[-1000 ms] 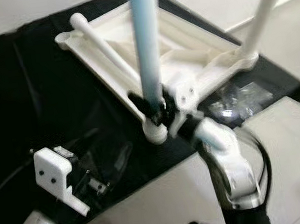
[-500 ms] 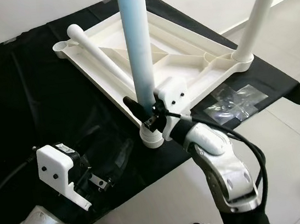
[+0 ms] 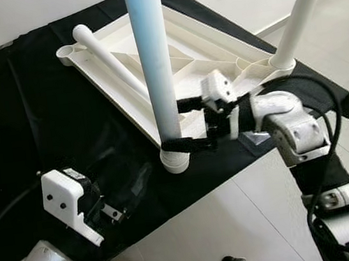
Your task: Building children table
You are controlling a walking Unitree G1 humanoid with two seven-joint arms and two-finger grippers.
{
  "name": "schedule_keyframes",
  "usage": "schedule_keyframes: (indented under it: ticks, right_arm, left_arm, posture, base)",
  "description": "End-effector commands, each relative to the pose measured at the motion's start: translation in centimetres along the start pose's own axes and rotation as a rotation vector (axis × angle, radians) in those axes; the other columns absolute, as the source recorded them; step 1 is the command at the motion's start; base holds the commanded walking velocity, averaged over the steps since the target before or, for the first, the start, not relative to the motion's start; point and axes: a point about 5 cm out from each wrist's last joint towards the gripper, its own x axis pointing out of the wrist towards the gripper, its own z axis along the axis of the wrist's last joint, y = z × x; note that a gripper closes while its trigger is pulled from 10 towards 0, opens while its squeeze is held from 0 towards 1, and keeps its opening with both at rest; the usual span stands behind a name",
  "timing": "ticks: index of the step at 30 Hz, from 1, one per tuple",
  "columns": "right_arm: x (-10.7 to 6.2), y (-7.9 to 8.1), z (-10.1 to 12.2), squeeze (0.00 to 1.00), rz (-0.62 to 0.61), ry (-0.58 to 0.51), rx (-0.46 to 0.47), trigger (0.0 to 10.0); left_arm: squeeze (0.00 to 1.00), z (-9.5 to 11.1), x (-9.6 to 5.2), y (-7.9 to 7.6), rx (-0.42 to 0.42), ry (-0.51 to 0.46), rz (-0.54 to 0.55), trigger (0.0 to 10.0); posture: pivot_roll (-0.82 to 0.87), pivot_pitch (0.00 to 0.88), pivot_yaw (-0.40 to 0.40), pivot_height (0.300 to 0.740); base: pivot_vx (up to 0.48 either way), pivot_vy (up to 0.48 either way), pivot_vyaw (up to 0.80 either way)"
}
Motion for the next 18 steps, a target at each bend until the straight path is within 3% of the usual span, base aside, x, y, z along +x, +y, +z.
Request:
schedule_keyframes:
  ticks: [1, 7, 12, 13, 14, 18]
  right_arm:
    - [0.4, -0.2, 0.2, 0.0, 0.048, 0.012, -0.015, 10.0]
    - [0.1, -2.5, 1.4, 0.0, 0.137, 0.045, -0.046, 10.0]
    - [-0.3, -3.2, 1.7, 0.0, 0.185, 0.065, -0.05, 10.0]
    - [-0.4, -3.3, 1.8, 0.0, 0.199, 0.072, -0.049, 3.1]
    - [-0.5, -3.4, 1.9, 0.0, 0.21, 0.076, -0.046, 0.0]
    - [-0.6, -3.4, 2.0, 0.0, 0.214, 0.073, -0.041, 0.0]
  left_arm:
    - [0.0, 0.2, -0.3, -0.1, 0.01, 0.019, -0.003, 10.0]
    - [0.0, 0.6, -1.1, -0.1, 0.019, 0.035, 0.005, 10.0]
    - [0.0, 1.0, -1.9, -0.6, 0.01, 0.045, -0.047, 10.0]
    - [0.0, 1.1, -2.3, -0.8, 0.003, 0.052, -0.069, 10.0]
    - [0.0, 1.2, -2.6, -1.1, -0.007, 0.063, -0.088, 10.0]
    - [0.0, 1.1, -2.8, -1.3, -0.016, 0.071, -0.095, 10.0]
  posture:
    - [0.11, 0.264, 0.051, 0.74]
    - [0.13, 0.28, 0.05, 0.74]
    - [0.14, 0.289, 0.044, 0.74]
    - [0.14, 0.294, 0.037, 0.74]
    - [0.14, 0.296, 0.035, 0.74]
    - [0.13, 0.296, 0.033, 0.74]
  base:
    - [0.0, 0.0, 0.0]
    - [0.0, 0.0, 0.0]
    - [0.0, 0.0, 0.0]
    - [0.0, 0.0, 0.0]
    - [0.0, 0.0, 0.0]
    - [0.0, 0.0, 0.0]
